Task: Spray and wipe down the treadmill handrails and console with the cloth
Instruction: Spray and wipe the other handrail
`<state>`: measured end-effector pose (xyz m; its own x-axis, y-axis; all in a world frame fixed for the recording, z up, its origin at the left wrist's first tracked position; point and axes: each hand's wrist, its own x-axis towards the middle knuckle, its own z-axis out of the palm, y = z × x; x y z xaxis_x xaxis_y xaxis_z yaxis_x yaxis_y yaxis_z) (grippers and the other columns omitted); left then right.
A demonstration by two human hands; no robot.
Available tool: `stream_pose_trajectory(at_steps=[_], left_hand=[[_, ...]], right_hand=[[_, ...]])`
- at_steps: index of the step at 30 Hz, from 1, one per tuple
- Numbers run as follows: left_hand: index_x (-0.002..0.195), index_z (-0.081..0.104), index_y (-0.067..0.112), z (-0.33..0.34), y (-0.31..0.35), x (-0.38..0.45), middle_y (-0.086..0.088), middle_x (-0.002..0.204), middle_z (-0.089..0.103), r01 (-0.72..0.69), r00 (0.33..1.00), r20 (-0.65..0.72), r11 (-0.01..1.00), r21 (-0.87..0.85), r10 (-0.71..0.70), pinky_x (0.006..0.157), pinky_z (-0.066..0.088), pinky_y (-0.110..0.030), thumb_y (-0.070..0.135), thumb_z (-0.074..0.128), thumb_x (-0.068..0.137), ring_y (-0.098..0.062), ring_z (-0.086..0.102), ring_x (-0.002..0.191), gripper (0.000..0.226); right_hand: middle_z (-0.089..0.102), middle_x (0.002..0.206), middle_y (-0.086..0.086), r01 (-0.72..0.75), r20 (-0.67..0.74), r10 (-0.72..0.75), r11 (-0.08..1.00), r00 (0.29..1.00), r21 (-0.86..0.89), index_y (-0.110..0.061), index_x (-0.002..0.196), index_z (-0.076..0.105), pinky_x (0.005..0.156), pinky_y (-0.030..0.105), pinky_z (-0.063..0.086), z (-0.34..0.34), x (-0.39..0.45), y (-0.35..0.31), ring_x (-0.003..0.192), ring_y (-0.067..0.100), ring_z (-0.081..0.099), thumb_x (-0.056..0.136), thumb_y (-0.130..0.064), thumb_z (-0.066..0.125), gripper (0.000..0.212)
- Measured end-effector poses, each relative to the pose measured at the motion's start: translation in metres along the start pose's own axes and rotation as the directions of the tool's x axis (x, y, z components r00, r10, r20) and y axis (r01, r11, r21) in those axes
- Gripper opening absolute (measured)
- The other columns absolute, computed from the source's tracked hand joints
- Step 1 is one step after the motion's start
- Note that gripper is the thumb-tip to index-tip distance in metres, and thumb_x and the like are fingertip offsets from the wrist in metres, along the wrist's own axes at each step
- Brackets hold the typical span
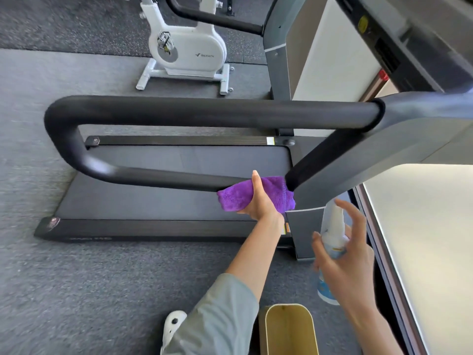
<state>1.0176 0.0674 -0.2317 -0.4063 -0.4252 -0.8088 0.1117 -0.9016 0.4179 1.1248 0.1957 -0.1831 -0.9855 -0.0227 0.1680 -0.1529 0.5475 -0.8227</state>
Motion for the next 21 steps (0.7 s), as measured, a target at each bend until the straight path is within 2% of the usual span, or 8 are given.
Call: stream_pose_trajectory(at_steps=[3, 5, 9, 11, 15, 17, 19, 21], left_hand=[[0.132, 0.042, 0.027, -0.009, 0.018, 0.002, 0.008, 0.118, 0.06, -0.04, 0.999, -0.031, 0.999, 0.002, 0.04, 0.1, 0.047, -0.042, 0.046, 0.088, 0.063, -0.018, 0.062, 0.102, 0.085], [0.132, 0.043, 0.027, -0.017, 0.042, 0.009, 0.008, 0.116, 0.061, -0.099, 0.994, -0.044, 0.995, -0.026, 0.098, 0.097, 0.048, -0.042, 0.042, 0.088, 0.064, -0.017, 0.063, 0.101, 0.082], [0.129, 0.045, 0.026, -0.037, 0.112, 0.031, 0.009, 0.115, 0.063, -0.23, 0.971, -0.083, 0.971, -0.068, 0.225, 0.086, 0.05, -0.035, 0.039, 0.088, 0.065, -0.014, 0.065, 0.099, 0.078], [0.128, 0.048, 0.022, -0.047, 0.146, 0.041, 0.007, 0.116, 0.064, -0.285, 0.954, -0.118, 0.956, -0.067, 0.276, 0.088, 0.051, -0.035, 0.038, 0.088, 0.065, -0.015, 0.066, 0.099, 0.077], [0.127, 0.05, 0.016, -0.064, 0.2, 0.057, 0.004, 0.113, 0.065, -0.355, 0.924, -0.178, 0.933, -0.063, 0.34, 0.091, 0.054, -0.041, 0.037, 0.089, 0.064, -0.016, 0.067, 0.095, 0.077], [0.126, 0.051, 0.014, -0.073, 0.226, 0.066, 0.003, 0.112, 0.066, -0.388, 0.91, -0.187, 0.92, -0.061, 0.371, 0.091, 0.054, -0.042, 0.038, 0.089, 0.063, -0.017, 0.068, 0.094, 0.077], [0.127, 0.05, 0.013, -0.08, 0.248, 0.072, 0.003, 0.113, 0.067, -0.449, 0.882, -0.186, 0.892, -0.048, 0.433, 0.092, 0.054, -0.042, 0.037, 0.09, 0.061, -0.018, 0.068, 0.097, 0.081], [0.129, 0.047, 0.014, -0.088, 0.263, 0.075, 0.006, 0.114, 0.065, -0.552, 0.82, -0.168, 0.834, 0.022, 0.547, 0.094, 0.053, -0.037, 0.034, 0.091, 0.061, -0.012, 0.067, 0.096, 0.083]], right_hand=[[0.063, 0.079, 0.013, 0.008, 0.001, -0.008, 1.0, 1.0, 0.03, -0.049, 0.127, 0.039, 0.053, 0.042, 0.056, 0.007, 0.002, -0.008, 0.054, 0.033, 0.062, 0.085, -0.008, 0.07, 0.066], [0.06, 0.075, 0.01, 0.018, 0.014, -0.019, 0.998, 1.0, 0.055, -0.046, 0.128, 0.042, 0.05, 0.044, 0.054, 0.015, 0.006, -0.014, 0.052, 0.034, 0.061, 0.087, -0.006, 0.068, 0.063], [0.059, 0.07, 0.011, 0.05, 0.07, -0.054, 0.997, 0.996, 0.052, -0.045, 0.129, 0.04, 0.054, 0.052, 0.054, 0.043, 0.016, -0.03, 0.054, 0.037, 0.06, 0.087, -0.002, 0.067, 0.066], [0.058, 0.069, 0.012, 0.051, 0.094, -0.057, 0.997, 0.994, 0.059, -0.046, 0.129, 0.039, 0.056, 0.054, 0.054, 0.061, 0.02, -0.039, 0.054, 0.037, 0.059, 0.087, -0.002, 0.065, 0.066], [0.057, 0.076, 0.0, 0.089, 0.114, -0.095, 0.994, 0.989, 0.058, -0.043, 0.13, 0.039, 0.06, 0.053, 0.054, 0.092, 0.027, -0.058, 0.056, 0.035, 0.057, 0.087, -0.002, 0.065, 0.065], [0.057, 0.079, 0.0, 0.088, 0.12, -0.095, 0.994, 0.988, 0.067, -0.043, 0.131, 0.039, 0.061, 0.055, 0.054, 0.105, 0.029, -0.067, 0.058, 0.037, 0.056, 0.087, -0.002, 0.064, 0.065], [0.055, 0.076, 0.0, 0.095, 0.113, -0.102, 0.993, 0.988, 0.067, -0.041, 0.132, 0.039, 0.06, 0.055, 0.054, 0.115, 0.03, -0.074, 0.056, 0.038, 0.055, 0.087, -0.001, 0.064, 0.065], [0.053, 0.074, 0.002, 0.096, 0.101, -0.101, 0.994, 0.99, 0.059, -0.04, 0.132, 0.04, 0.058, 0.055, 0.054, 0.123, 0.031, -0.079, 0.055, 0.037, 0.055, 0.087, -0.001, 0.065, 0.065]])
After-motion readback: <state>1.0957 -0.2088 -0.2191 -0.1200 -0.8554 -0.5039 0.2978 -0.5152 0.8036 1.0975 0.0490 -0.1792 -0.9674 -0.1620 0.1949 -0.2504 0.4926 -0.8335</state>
